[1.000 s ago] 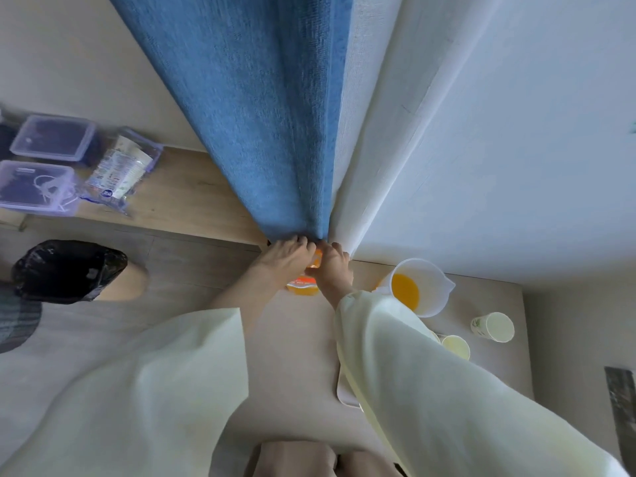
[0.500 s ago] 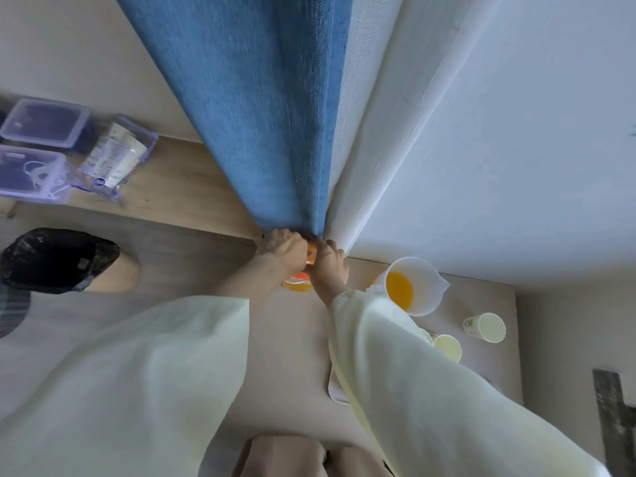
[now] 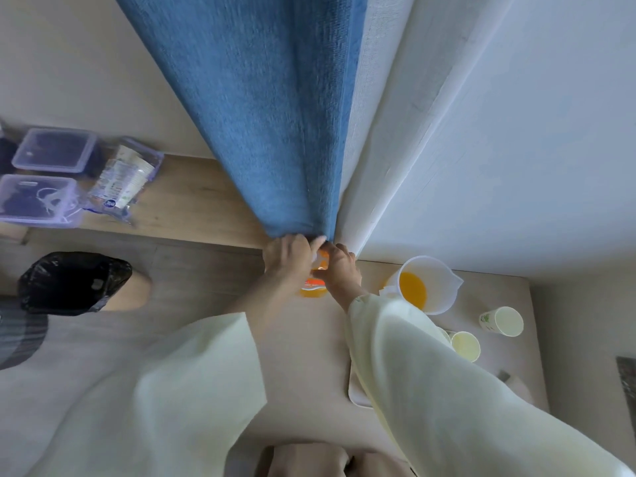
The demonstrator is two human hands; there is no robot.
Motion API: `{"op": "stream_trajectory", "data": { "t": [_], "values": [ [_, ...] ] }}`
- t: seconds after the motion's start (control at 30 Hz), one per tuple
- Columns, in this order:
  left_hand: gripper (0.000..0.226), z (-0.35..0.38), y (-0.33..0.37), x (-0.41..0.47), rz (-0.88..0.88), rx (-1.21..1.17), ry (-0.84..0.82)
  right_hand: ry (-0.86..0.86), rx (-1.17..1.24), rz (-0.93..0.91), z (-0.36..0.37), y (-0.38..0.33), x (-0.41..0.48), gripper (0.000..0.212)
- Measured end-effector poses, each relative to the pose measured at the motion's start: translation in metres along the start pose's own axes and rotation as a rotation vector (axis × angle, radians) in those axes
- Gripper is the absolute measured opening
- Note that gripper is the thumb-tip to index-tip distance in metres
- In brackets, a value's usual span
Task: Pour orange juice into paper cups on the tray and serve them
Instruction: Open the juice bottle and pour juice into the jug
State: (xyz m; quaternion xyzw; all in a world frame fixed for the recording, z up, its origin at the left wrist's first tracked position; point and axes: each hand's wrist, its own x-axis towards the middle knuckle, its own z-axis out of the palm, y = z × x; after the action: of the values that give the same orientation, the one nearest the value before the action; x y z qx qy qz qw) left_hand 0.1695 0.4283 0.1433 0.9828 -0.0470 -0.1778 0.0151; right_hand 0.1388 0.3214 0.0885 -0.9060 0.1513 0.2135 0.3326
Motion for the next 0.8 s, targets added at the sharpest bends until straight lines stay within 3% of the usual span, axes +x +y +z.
{"op": "stream_trajectory", "data": {
  "t": [0.1, 0.17, 0.27, 0.37, 0.5, 0.6, 0.8],
  "values": [
    [0.038, 0.001, -0.002, -0.006, 0.319, 0.007, 0.000, 0.006, -0.008, 0.003, 0.001, 0.000, 0.001, 0.065],
    [0.030, 0.000, -0.011, -0.003, 0.389, 0.013, -0.034, 0.009, -0.008, 0.004, 0.002, 0.000, 0.001, 0.065],
    [0.027, 0.007, -0.006, -0.004, 0.356, 0.135, 0.011, 0.007, -0.012, 0.013, 0.003, 0.001, 0.002, 0.066],
    [0.039, 0.004, -0.001, -0.004, 0.253, 0.183, 0.039, 0.012, -0.013, 0.014, 0.005, 0.002, 0.003, 0.064],
    [0.023, 0.008, -0.005, -0.004, 0.361, 0.029, 0.013, 0.013, -0.021, 0.006, 0.004, 0.002, 0.004, 0.063],
    [0.019, 0.013, -0.005, -0.003, 0.199, -0.186, 0.042, 0.009, -0.021, -0.001, 0.005, 0.004, 0.005, 0.064],
    [0.022, 0.016, -0.003, -0.007, -0.353, -0.756, 0.193, -0.009, -0.007, -0.021, 0.005, 0.006, 0.007, 0.069]
  ]
}}
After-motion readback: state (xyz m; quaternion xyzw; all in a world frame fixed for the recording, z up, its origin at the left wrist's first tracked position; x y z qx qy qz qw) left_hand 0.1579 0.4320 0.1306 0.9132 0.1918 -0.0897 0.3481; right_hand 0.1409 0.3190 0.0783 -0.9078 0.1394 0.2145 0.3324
